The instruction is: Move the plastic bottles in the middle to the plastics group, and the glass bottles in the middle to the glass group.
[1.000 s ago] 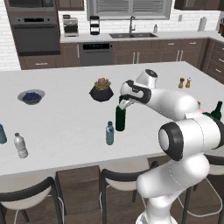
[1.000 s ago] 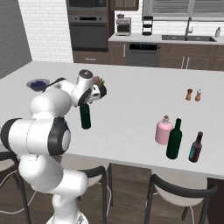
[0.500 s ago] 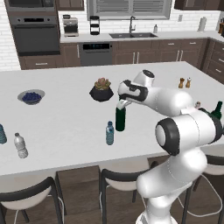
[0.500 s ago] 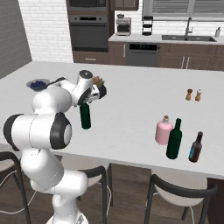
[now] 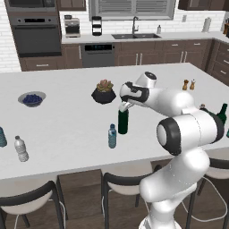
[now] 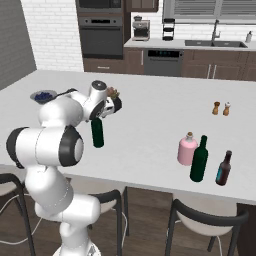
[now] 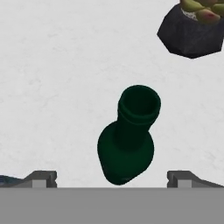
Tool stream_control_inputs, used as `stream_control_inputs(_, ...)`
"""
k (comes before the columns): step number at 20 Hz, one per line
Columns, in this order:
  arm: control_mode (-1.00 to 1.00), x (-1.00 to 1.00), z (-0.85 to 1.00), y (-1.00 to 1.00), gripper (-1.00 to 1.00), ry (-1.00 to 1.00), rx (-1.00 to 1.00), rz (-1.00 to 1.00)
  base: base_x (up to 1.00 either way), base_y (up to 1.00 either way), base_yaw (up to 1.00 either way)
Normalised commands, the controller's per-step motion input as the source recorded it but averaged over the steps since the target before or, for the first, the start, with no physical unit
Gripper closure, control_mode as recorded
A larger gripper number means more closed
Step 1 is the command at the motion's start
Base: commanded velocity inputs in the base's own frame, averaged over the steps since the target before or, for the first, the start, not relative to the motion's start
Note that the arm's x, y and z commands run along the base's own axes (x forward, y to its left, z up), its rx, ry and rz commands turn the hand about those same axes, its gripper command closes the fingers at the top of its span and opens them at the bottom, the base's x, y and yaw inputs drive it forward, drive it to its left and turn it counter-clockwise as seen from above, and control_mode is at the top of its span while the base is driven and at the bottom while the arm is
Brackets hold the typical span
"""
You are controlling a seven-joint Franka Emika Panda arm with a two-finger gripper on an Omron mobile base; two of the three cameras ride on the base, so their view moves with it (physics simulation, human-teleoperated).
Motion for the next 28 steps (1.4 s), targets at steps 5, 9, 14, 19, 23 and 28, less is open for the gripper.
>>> stream_control_inputs(5, -1.00, 0.05, -0.07, 0.00, -1.00, 0.01, 0.00, 0.00, 0.00, 0.00, 0.00)
stream_control_inputs(9, -1.00, 0.00, -0.19, 0.02, -1.00, 0.00, 0.00, 0.00, 0.00, 0.00, 0.00)
stream_control_inputs(14, -1.00, 0.03, -0.08, 0.03, -1.00, 0.00, 0.00, 0.00, 0.00, 0.00, 0.00)
stream_control_inputs(19, -1.00, 0.08, -0.04, 0.02, -1.00, 0.00, 0.00, 0.00, 0.00, 0.00, 0.00)
stream_control_inputs(23, -1.00, 0.09, 0.00, 0.00, -1.00, 0.00, 0.00, 0.00, 0.00, 0.00, 0.00)
stream_control_inputs(28, -1.00, 0.03, -0.03, 0.00, -1.00, 0.00, 0.00, 0.00, 0.00, 0.00, 0.00)
